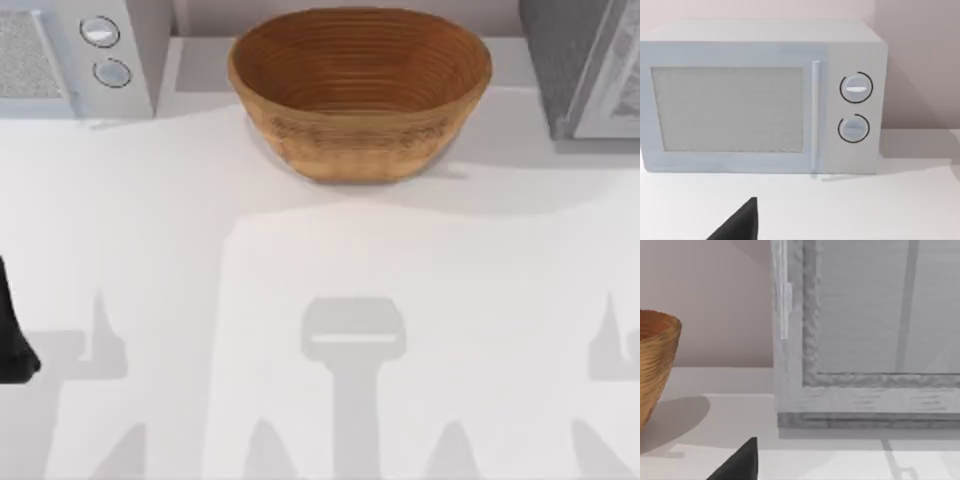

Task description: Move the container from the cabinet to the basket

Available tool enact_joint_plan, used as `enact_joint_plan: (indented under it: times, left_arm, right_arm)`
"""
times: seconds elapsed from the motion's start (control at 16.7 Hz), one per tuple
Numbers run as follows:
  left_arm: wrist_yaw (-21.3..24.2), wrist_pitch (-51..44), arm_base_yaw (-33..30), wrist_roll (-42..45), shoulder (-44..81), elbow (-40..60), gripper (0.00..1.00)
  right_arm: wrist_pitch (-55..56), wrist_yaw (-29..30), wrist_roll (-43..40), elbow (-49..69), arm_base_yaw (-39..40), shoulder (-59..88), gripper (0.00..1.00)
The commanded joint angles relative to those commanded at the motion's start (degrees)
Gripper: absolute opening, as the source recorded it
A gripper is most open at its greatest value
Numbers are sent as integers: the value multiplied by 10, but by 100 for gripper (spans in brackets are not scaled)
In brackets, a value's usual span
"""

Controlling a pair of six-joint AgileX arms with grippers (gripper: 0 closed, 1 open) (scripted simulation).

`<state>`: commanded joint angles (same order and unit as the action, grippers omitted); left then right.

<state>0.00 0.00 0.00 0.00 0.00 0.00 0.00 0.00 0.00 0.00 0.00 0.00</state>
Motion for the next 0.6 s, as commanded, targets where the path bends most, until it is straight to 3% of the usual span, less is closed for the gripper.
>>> enact_joint_plan:
  times: [0.3,0.6]
  left_arm:
    - [0,0,0,0,0,0,100]
    - [0,0,0,0,0,0,100]
  right_arm:
    - [-10,4,0,36,5,33,100]
    - [-56,27,1,216,25,180,100]
